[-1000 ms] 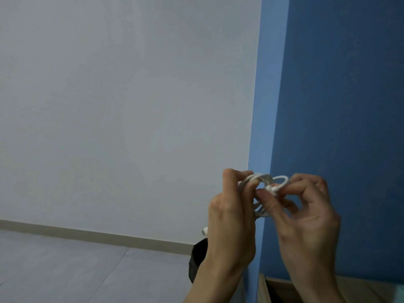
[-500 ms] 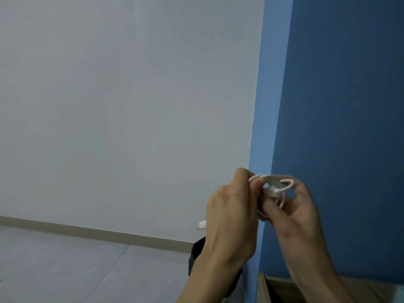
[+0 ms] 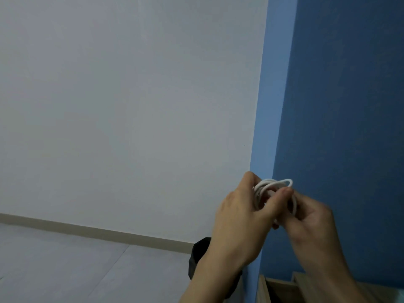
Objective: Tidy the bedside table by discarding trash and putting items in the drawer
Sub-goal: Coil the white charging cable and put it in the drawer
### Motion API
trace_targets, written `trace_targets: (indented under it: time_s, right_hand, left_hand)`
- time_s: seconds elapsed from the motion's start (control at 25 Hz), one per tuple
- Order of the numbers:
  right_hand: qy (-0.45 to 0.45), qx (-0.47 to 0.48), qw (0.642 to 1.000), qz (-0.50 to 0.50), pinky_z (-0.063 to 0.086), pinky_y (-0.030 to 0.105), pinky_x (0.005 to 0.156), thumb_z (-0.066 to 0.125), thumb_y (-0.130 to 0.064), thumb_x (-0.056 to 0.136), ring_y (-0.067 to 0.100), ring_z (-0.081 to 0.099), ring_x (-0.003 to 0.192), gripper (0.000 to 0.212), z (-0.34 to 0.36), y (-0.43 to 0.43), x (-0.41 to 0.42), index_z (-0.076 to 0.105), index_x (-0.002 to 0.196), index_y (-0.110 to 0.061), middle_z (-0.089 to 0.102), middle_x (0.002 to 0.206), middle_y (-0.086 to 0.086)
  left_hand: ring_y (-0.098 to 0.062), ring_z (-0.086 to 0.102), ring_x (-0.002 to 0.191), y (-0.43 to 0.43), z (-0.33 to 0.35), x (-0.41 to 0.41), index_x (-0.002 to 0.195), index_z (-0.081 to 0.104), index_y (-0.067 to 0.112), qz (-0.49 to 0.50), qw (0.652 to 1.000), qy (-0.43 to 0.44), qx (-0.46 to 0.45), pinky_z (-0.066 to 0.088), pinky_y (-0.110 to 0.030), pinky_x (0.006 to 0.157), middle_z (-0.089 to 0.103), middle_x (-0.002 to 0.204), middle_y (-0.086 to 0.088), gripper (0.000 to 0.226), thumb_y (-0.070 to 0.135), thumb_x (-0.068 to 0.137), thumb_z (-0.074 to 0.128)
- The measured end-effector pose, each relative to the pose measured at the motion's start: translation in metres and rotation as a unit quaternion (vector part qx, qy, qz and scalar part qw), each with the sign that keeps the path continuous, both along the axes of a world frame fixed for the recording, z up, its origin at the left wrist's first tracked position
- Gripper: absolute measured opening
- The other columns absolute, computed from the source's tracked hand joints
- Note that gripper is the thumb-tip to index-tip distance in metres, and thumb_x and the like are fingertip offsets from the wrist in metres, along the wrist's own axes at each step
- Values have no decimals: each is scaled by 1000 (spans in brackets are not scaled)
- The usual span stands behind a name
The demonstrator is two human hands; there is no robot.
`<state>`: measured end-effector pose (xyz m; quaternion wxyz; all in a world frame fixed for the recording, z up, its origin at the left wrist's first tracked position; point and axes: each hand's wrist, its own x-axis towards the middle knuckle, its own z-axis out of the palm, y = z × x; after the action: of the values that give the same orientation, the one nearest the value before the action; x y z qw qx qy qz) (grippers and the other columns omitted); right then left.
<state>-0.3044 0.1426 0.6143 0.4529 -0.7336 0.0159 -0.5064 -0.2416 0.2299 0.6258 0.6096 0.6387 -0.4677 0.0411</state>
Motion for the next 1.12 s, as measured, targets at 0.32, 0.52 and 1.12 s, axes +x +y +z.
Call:
trace_targets:
  time_s: [0.32, 0.52, 1.12]
  right_hand:
    - [16, 308, 877, 369, 55, 29, 83, 56, -32, 77, 23, 66, 101, 44, -1, -25, -9, 67, 108, -3, 67, 111, 20]
    - [61, 279, 906, 313, 58, 24, 72, 86, -26, 47, 16, 70, 84, 51, 6, -28, -12, 73, 91, -4, 73, 94, 13]
    - [129, -98, 983, -86, 42, 18, 56, 58, -72, 62, 9, 53, 59, 37, 2, -38, -51, 69, 72, -38, 62, 71, -6]
  left_hand:
    - [1, 41, 40, 4, 8, 2, 75, 41, 13, -164, 975, 136, -57, 33, -9, 42, 40, 58, 3, 22, 11, 91, 57]
    - [-1, 35, 36, 5, 7, 3, 68, 43, 13, -146, 976, 143, -73, 30, -9, 37, 38, 56, -2, 27, 15, 93, 52]
    - [-15, 35, 50, 9, -10, 13, 66, 55, -2, -62, 992, 81, -80, 34, -16, 43, 36, 56, -10, 41, 34, 84, 62]
